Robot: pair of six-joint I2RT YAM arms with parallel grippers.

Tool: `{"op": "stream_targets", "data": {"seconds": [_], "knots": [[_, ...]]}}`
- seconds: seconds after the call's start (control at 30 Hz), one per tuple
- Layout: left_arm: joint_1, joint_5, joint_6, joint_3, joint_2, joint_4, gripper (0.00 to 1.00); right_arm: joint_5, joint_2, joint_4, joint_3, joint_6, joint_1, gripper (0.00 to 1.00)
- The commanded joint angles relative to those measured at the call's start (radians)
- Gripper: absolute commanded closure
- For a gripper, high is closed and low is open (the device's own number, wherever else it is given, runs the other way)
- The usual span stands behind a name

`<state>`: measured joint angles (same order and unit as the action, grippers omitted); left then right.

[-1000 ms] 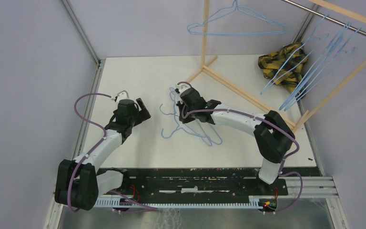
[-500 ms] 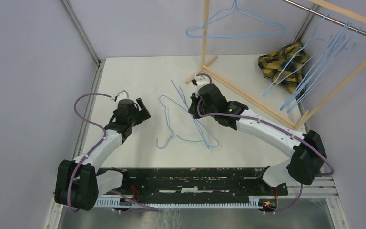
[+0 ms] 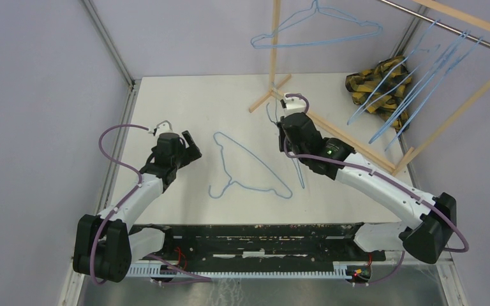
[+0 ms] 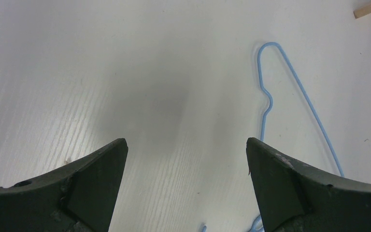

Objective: Organize the hangers

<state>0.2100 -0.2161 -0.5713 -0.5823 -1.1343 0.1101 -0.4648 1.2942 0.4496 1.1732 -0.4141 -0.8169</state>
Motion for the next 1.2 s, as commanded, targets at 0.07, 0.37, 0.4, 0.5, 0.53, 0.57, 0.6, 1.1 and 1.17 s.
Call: {"op": "stream_targets", "data": {"seconds": [0.07,0.37,0.4,0.5,0.53,0.57,0.6,1.1,1.17], "knots": [[0.002,-0.004,-0.020,-0.024,0.019,-0.022,0.01,-0.012,-0.108,0.036,0.014,-0.058,0.001,0.99],[0.002,0.019,-0.026,-0.023,0.008,-0.036,0.00,-0.144,-0.244,0.015,0.022,-0.173,0.000,0.99],[0.002,0.020,-0.027,-0.023,0.007,-0.039,0.00,-0.159,-0.237,0.010,0.039,-0.172,0.001,0.99],[0.002,0.027,-0.027,-0.025,0.007,-0.040,0.00,-0.206,-0.229,-0.029,0.075,-0.166,0.001,0.99],[0.002,0.031,-0.028,-0.024,0.007,-0.040,0.00,-0.219,-0.228,-0.040,0.084,-0.166,0.001,0.99],[0.002,0.034,-0.030,-0.024,0.007,-0.042,0.01,-0.232,-0.225,-0.049,0.096,-0.166,0.001,0.99],[0.002,0.036,-0.030,-0.023,0.007,-0.042,0.00,-0.242,-0.222,-0.055,0.106,-0.165,0.000,0.99],[0.001,0.061,-0.039,-0.021,-0.001,-0.056,0.00,-0.381,-0.216,-0.213,0.230,-0.030,-0.001,0.99],[0.002,0.058,-0.038,-0.021,0.001,-0.052,0.00,-0.413,-0.175,-0.256,0.275,0.040,0.001,0.99]]}}
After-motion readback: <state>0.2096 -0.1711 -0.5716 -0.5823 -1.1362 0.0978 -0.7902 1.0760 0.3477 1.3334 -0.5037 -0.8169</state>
